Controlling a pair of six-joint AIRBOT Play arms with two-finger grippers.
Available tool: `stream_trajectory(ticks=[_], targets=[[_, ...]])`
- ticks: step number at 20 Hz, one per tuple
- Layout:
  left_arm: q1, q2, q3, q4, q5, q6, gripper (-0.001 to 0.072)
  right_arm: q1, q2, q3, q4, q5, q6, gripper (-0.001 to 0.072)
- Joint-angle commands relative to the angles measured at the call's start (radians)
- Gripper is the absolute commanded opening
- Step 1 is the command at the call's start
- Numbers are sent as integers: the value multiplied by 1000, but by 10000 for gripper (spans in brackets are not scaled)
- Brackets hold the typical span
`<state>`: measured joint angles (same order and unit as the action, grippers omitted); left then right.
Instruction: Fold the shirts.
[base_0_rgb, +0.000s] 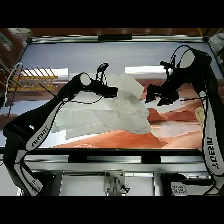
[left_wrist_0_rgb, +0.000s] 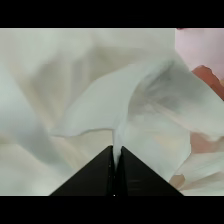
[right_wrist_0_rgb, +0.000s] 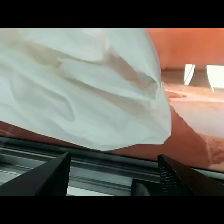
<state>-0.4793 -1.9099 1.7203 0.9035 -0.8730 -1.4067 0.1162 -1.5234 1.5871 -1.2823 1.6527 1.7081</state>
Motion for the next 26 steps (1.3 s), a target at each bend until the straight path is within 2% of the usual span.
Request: stream_trajectory(ticks=[1, 6, 8, 13, 16, 17, 20, 22, 25, 26], targets=[[3, 20, 1, 1, -2, 3, 56, -1, -1, -114, -2, -74, -10, 653], [6, 85, 1, 4, -3, 30, 56, -1, -28, -269, -25, -252, 15, 654], [6, 96, 1, 5, -17, 30, 56, -1, -70, -270, -67, -277, 14, 654], [5, 103, 1, 4, -36, 30, 56, -1, -113, -270, -35, -467, 12, 653], [5, 109, 1, 5, -34, 34, 56, 0, -127, -270, 3, -510, 24, 652], [5, 111, 1, 5, -29, 34, 56, 0, -142, -270, 21, -500, 24, 600], [11, 128, 2, 5, 0, 34, 56, 0, -157, -268, 128, -452, -12, 69], [19, 158, 7, 5, 0, 61, 55, -1, -122, -233, 150, -423, -92, 67], [30, 265, 38, 5, 1, 147, 55, -1, 16, -71, 150, -421, -313, 67], [34, 318, 63, 5, 2, 172, 55, -1, 67, 9, 146, -434, -347, 67]])
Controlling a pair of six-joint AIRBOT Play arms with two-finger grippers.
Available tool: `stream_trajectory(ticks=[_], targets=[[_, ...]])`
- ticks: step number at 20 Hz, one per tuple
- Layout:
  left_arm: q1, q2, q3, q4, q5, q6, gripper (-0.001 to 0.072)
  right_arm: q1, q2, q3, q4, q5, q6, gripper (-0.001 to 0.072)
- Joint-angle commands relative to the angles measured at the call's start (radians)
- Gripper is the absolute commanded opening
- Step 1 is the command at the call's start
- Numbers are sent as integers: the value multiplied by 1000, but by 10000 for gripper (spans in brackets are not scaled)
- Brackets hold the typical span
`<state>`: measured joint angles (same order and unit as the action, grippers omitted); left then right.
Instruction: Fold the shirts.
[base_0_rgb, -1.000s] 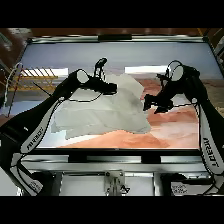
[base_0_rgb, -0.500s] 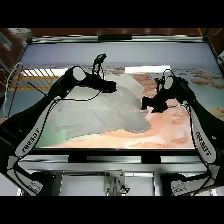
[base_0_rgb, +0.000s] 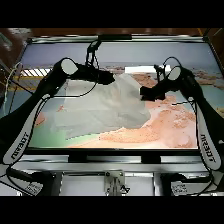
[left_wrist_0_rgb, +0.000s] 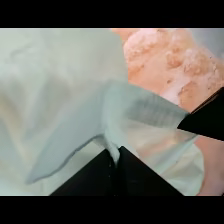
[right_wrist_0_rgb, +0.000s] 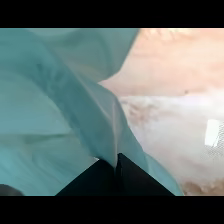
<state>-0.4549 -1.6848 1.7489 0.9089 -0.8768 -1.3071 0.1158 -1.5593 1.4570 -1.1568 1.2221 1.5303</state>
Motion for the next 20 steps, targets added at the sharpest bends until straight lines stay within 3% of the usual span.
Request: stream_trajectory(ticks=[1, 5, 7, 9, 11, 14, 16, 20], targets=[[13, 145, 66, 0, 8, 97, 55, 0, 155, 233, 10, -40, -173, 67], [25, 382, 199, 0, 149, 125, 55, 0, 282, 598, 99, -201, -235, 67], [31, 486, 208, 1, 219, 126, 55, 0, 325, 661, 198, -253, -274, 67], [45, 562, 207, 32, 201, 125, 55, 0, 361, 660, 248, -235, -280, 67], [62, 608, 207, 89, 95, 114, 56, 0, 365, 660, 298, -132, -273, 67], [66, 597, 194, 187, -145, -7, 56, 0, 363, 591, 346, 65, -226, 67], [66, 562, 142, 223, -306, -26, 56, 0, 357, 511, 338, 193, -185, 67], [66, 485, -45, 347, -376, -22, 56, 1, 268, 372, 235, 305, -92, 67]])
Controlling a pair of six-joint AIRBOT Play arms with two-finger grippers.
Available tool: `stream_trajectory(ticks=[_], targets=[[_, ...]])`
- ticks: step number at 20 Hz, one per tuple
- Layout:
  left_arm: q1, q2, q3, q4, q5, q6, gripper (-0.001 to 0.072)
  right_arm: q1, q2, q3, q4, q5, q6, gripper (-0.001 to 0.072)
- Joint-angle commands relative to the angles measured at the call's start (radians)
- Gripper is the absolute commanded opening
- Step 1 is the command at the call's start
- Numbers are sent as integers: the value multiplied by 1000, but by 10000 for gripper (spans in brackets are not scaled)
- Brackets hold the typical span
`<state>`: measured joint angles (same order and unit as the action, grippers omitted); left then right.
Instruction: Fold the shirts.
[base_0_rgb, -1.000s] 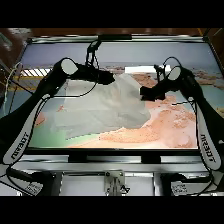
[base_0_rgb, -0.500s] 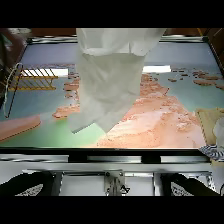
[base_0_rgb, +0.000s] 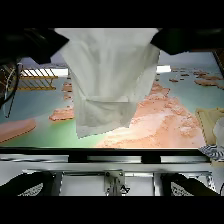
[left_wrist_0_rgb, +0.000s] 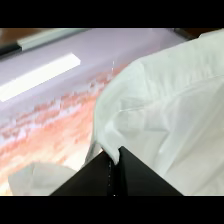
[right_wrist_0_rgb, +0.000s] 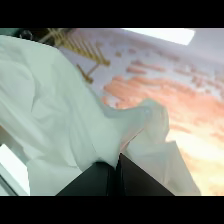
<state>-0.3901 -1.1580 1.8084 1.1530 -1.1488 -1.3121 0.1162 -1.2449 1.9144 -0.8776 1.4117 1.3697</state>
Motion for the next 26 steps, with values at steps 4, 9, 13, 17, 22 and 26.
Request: stream_trajectory(ticks=[4, 9, 13, 17, 22, 26], targets=[[1, -143, -274, 134, -102, -10, 56, 97, -188, -122, -184, 159, 109, 67], [-3, -250, -513, 111, -16, -47, 57, 192, -363, -122, -342, 255, 144, 67], [0, -290, -562, 45, 27, -37, 426, 231, -410, -122, -386, 287, 145, 67], [48, -282, -515, 77, -4, 63, 643, 237, -409, -121, -396, 304, 145, 67], [94, -299, -495, 83, 151, 123, 704, 237, -409, -121, -346, 310, 150, 67], [79, -382, -495, -140, 180, 311, 702, 237, -409, -121, -344, 309, 155, 67]])
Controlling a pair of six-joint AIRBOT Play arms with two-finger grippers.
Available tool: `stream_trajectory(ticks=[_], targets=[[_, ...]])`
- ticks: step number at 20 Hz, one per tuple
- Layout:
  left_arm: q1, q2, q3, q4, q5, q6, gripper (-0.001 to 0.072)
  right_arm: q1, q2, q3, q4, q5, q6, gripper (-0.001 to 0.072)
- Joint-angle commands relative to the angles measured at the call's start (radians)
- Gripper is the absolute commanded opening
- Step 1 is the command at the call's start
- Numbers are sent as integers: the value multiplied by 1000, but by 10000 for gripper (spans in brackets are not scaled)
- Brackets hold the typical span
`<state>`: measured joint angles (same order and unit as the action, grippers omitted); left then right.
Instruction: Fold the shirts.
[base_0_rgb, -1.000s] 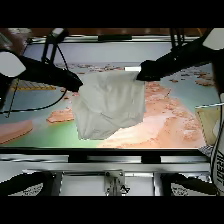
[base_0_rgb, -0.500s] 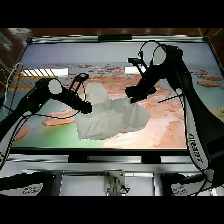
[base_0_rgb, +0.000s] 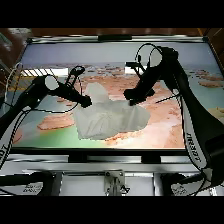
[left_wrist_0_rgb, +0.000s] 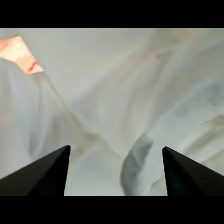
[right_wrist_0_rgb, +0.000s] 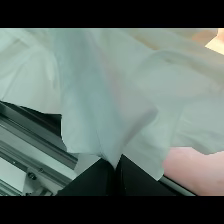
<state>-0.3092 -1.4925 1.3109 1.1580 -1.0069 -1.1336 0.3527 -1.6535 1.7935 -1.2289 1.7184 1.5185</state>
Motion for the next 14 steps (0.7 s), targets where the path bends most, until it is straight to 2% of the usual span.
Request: stream_trajectory(ticks=[1, 5, 6, 7, 8, 10, 11, 12, 13, 14], targets=[[-3, -71, 2, -178, 16, 157, 702, 0, -1, 0, 8, 3, 9, 67], [-1, -118, 2, -199, -106, 236, 675, 0, -1, 0, -5, -4, 9, 67], [-1, -116, 3, -199, -106, 236, 578, 0, -2, 0, -12, -7, 9, 67], [1, -116, 3, -198, -104, 236, 302, 0, -2, -1, -16, -10, 9, 68], [5, -116, 3, -199, -103, 235, 58, 0, -2, 0, -30, -11, 14, 68], [13, -108, 3, -200, -105, 235, 56, 0, -2, -1, -147, -8, 55, 87], [17, -95, 3, -200, -102, 235, 56, 0, -2, -1, -221, -5, 85, 262], [19, -82, 3, -199, -100, 235, 56, 0, -2, -1, -272, 5, 93, 532], [20, -66, 3, -201, -97, 235, 56, 0, -2, -1, -295, 13, 97, 578], [20, -48, 3, -206, -93, 235, 56, -1, -2, -1, -299, 44, 117, 578]])
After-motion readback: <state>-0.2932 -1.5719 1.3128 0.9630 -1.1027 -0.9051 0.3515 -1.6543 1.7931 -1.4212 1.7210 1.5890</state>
